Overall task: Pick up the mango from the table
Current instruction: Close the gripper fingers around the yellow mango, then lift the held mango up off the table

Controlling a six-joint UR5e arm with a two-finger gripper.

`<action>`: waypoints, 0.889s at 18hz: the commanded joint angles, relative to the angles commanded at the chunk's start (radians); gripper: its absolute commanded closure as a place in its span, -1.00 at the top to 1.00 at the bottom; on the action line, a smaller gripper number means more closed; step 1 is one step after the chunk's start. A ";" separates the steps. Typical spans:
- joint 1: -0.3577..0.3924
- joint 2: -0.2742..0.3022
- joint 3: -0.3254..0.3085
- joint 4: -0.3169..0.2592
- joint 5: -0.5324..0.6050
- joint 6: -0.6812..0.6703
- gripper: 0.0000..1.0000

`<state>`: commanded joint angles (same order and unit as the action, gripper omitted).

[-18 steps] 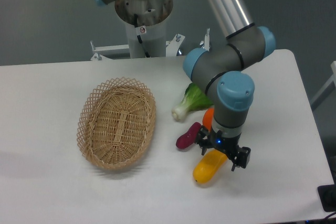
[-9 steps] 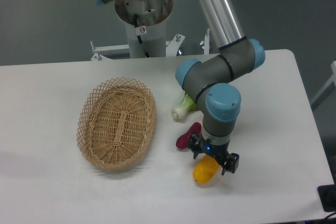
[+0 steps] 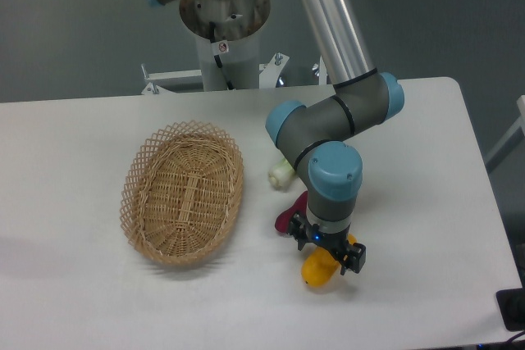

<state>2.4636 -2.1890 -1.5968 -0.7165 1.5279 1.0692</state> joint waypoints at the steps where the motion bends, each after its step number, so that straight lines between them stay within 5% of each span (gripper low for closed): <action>1: -0.002 0.000 0.000 0.000 0.000 -0.003 0.46; 7: 0.000 0.009 0.002 0.002 0.000 -0.005 0.11; 16: 0.009 0.064 0.011 0.002 -0.005 0.008 0.03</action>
<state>2.4727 -2.1247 -1.5862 -0.7149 1.5233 1.0769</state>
